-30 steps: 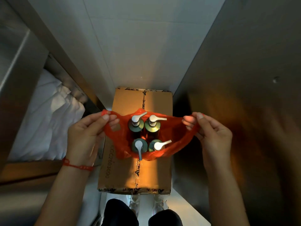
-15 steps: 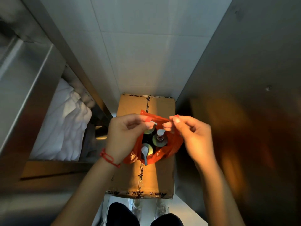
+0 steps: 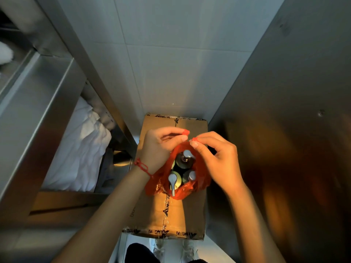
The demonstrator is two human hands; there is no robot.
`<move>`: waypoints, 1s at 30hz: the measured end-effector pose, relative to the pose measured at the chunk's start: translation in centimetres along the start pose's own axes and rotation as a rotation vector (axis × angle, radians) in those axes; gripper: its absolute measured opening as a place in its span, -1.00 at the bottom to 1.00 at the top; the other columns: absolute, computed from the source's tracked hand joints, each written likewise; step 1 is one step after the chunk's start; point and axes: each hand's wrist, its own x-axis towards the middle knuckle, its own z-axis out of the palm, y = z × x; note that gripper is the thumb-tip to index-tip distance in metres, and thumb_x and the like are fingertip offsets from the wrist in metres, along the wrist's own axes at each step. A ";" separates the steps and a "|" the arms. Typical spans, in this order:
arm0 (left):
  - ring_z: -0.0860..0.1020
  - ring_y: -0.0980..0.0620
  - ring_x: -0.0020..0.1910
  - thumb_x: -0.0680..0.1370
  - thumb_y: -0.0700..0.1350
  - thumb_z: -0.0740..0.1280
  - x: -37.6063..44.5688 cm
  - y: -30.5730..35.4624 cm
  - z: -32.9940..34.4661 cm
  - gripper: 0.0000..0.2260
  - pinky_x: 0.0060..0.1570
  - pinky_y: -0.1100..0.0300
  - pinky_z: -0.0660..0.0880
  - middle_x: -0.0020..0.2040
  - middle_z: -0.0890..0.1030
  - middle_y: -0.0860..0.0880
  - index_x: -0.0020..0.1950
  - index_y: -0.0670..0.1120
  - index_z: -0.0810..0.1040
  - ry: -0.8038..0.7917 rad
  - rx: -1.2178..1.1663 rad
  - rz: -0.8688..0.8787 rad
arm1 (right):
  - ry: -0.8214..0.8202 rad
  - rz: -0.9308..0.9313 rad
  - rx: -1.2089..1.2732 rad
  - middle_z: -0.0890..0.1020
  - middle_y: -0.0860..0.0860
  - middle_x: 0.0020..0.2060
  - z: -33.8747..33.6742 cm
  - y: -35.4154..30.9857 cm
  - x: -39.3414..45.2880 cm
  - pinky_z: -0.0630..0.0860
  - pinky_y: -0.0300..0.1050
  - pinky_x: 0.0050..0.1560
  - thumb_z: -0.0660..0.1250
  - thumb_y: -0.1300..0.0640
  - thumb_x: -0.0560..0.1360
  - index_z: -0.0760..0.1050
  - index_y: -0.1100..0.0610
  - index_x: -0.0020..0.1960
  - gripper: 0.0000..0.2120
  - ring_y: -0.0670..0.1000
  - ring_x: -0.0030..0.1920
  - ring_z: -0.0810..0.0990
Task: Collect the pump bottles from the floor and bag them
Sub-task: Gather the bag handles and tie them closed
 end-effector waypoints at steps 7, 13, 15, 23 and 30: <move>0.60 0.25 -0.35 0.45 -0.39 0.31 1.6 -0.8 1.0 -0.81 -0.27 0.43 0.51 -0.24 0.62 0.01 0.00 -0.19 0.58 -0.165 -0.044 -0.006 | 0.071 0.072 0.080 0.61 -0.22 -0.30 0.3 1.0 0.9 0.43 -0.31 -0.03 0.38 0.13 0.40 0.62 -0.05 -0.14 -0.90 -0.15 -0.12 0.55; 0.60 0.18 -0.43 0.47 -0.42 0.25 2.3 -1.5 1.1 -0.81 -0.28 0.35 0.55 -0.33 0.65 -0.04 0.04 -0.30 0.54 -0.319 -0.105 -0.151 | 0.069 0.098 0.096 0.57 -0.10 -0.19 0.0 1.3 1.1 0.44 -0.24 0.06 0.38 0.26 0.41 0.61 0.04 -0.08 -0.84 -0.05 -0.03 0.54; 0.59 0.19 -0.43 0.45 -0.47 0.24 2.4 -1.7 1.4 -0.80 -0.28 0.36 0.54 -0.46 0.64 0.06 0.00 -0.31 0.55 -0.397 -0.136 -0.215 | 0.051 0.109 0.098 0.57 0.01 -0.13 0.1 1.3 1.4 0.41 -0.27 0.12 0.38 0.28 0.41 0.61 0.06 -0.06 -0.83 -0.09 0.04 0.52; 0.51 0.22 -0.55 0.42 -0.47 0.29 2.3 -2.1 2.7 -0.67 -0.42 0.43 0.45 -0.60 0.56 0.06 -0.41 -0.09 0.56 -0.384 -0.185 -0.258 | -0.061 0.126 0.233 0.62 0.09 -0.10 0.8 1.7 2.8 0.45 -0.23 0.14 0.37 0.34 0.40 0.61 0.18 -0.08 -0.86 -0.01 0.04 0.56; 0.54 0.18 -0.49 0.50 -0.30 0.26 2.7 -2.3 2.0 -0.87 -0.36 0.39 0.49 -0.50 0.63 0.06 -0.17 -0.24 0.60 -0.284 -0.287 -0.273 | 0.006 0.291 0.328 0.67 -0.05 -0.16 -0.1 4.3 2.1 0.48 -0.27 0.02 0.30 0.24 0.47 0.62 -0.02 -0.13 -0.80 -0.14 -0.10 0.61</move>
